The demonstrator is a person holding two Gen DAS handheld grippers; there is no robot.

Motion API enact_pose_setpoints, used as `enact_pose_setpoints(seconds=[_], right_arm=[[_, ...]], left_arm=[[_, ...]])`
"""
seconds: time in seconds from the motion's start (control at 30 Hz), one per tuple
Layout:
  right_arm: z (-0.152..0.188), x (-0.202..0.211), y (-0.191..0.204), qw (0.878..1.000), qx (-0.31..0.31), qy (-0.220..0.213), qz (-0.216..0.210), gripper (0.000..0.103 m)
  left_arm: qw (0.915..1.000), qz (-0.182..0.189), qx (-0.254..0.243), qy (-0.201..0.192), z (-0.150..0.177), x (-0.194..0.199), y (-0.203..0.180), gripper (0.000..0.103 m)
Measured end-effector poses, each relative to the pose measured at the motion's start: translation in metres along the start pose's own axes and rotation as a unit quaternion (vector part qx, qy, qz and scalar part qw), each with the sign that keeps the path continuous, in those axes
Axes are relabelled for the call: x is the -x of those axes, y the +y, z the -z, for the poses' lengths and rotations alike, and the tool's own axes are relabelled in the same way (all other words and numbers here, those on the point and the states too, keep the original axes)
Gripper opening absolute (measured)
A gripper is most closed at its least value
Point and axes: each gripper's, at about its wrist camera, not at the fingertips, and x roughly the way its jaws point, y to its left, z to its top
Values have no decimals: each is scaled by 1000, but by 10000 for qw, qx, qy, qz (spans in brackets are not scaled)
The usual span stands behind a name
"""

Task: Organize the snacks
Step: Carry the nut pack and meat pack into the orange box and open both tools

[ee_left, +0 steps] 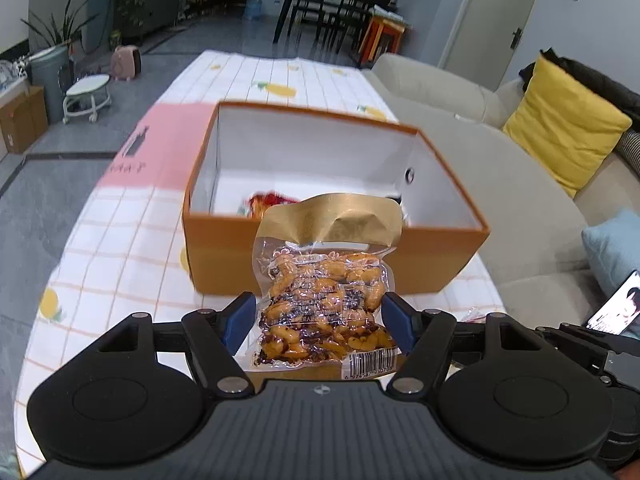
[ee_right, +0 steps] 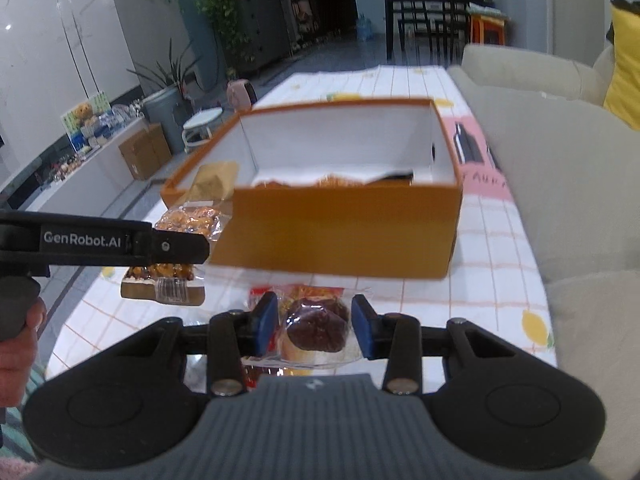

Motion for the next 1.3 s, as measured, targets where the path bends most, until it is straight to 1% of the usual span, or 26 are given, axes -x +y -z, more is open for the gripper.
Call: enact_pose_setpoints(seconds=[0.13,0.37,0.57,0.8,0.93,1.07,1.23,1.3], right_arm=[[-19,8,0,9997,32,-229,-18,38],[-65,6,0,9975,227,-662,71,38],[-101,-12,-3,9961,407,-739,246,38],[-131,-50,-6,9964,558,-546,338,38],[-141,-71,-5,9954,746,-416,426,38],[-150,-96,-7,9947,847,-207,547,38],[-154,-129,-10,9921,1058,98,671,38],[-155,-142,-12,9912,1100,253,688,38]], left_arm=[[9999,-12,-61,-138,-18,5,-3,79],[9989,-84,-269,-383,-56,6,-7,79],[9989,-103,-414,-209,-86,-18,-3,79],[9988,-56,-468,152,-109,-55,6,79],[9961,-259,-757,370,-117,-80,8,79],[9923,-373,-998,633,-124,-104,10,79],[9888,-466,-1107,885,-129,-130,12,79],[9861,-544,-1206,1008,-130,-142,12,79]])
